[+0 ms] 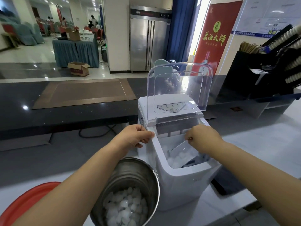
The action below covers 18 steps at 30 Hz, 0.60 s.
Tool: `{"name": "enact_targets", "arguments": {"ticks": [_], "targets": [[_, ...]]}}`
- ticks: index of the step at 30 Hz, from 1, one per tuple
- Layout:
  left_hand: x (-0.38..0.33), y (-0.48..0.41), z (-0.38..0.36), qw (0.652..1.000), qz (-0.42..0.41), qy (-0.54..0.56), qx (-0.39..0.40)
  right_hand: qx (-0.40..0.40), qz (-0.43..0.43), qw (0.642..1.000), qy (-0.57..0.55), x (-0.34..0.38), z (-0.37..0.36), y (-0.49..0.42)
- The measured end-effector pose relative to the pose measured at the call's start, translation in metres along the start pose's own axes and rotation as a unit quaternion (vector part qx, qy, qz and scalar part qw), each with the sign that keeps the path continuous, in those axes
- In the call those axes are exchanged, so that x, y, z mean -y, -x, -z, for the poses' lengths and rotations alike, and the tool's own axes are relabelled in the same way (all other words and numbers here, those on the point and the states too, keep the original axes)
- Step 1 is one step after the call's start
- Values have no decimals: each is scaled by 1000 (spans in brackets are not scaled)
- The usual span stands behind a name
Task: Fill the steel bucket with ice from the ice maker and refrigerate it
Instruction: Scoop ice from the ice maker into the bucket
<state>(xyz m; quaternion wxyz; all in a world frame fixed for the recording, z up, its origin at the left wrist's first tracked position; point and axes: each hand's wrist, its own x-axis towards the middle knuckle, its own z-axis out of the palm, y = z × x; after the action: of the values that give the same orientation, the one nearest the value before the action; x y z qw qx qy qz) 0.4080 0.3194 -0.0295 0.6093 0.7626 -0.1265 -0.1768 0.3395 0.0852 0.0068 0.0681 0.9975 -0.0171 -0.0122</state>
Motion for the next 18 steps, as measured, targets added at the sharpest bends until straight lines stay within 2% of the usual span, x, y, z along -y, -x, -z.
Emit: {"name": "enact_targets", "arguments": {"ticks": [7,18], "targets": [[2,-1,2,1000,3,12,7,94,-12,983,-155,9,-17,-8],[5,0,1,1000,-3,29,7,101,-39,973,-202,4,-1,-9]]}}
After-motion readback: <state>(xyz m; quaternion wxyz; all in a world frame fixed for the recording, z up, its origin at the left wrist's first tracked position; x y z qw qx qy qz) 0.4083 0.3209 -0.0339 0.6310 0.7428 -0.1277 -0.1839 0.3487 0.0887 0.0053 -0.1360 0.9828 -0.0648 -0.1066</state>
